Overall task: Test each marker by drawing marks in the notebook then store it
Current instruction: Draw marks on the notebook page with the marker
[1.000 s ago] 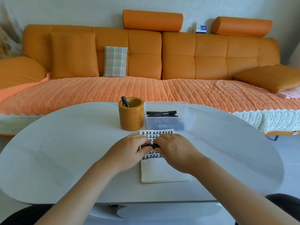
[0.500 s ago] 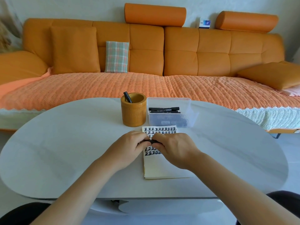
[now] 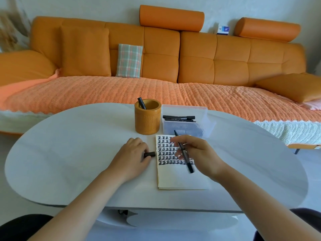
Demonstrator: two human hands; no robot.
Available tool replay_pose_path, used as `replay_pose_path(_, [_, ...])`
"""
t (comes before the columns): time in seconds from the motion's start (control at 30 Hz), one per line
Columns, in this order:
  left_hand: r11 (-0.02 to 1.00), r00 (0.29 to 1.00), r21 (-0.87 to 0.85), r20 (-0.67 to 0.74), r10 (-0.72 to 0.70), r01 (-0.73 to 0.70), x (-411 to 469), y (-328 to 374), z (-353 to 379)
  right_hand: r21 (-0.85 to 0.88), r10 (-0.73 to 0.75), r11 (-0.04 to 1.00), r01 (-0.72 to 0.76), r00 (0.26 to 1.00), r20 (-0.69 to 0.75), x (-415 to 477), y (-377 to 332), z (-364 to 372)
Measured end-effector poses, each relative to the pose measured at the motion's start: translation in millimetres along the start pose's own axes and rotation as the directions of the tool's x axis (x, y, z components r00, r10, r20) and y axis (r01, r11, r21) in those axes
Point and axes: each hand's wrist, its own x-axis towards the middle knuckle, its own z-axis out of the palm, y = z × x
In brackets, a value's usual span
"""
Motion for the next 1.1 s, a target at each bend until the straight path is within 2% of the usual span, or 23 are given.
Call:
replay_pose_path(0.13, [1.000, 1.000, -0.029, 0.000, 0.013, -0.013, -3.7, -0.7, 1.7, 0.022, -0.058, 0.998, 0.058, 0.997, 0.047, -4.5, 4.7, 13.1])
replay_pose_path(0.3, [0.988, 0.998, -0.154, 0.060, 0.001, 0.008, -7.7, 4.0, 1.6, 0.136, -0.034, 0.990, 0.036, 0.999, -0.018, -2.7, 10.4, 29.8])
replay_pose_path(0.4, [0.993, 0.993, -0.113, 0.112, 0.041, -0.029, -10.6, 5.7, 5.5, 0.071, -0.045, 0.996, 0.046, 0.999, -0.021, -1.5, 15.9, 33.6])
replay_pose_path(0.6, [0.994, 0.991, -0.080, 0.106, 0.079, -0.071, -10.9, 3.2, 7.6, -0.059, -0.028, 0.998, 0.026, 0.999, -0.039, 2.8, 28.5, 33.7])
replay_pose_path(0.73, [0.991, 0.986, -0.061, 0.111, 0.125, -0.119, -11.1, 3.3, 8.0, -0.066, -0.067, 0.996, 0.066, 0.998, -0.018, 1.7, 30.9, 34.7])
replay_pose_path(1.1, [0.992, 0.984, -0.041, 0.127, 0.124, -0.120, -11.2, 2.4, 7.9, -0.110, -0.105, 0.988, 0.104, 0.995, 0.005, 4.9, 37.7, 36.4])
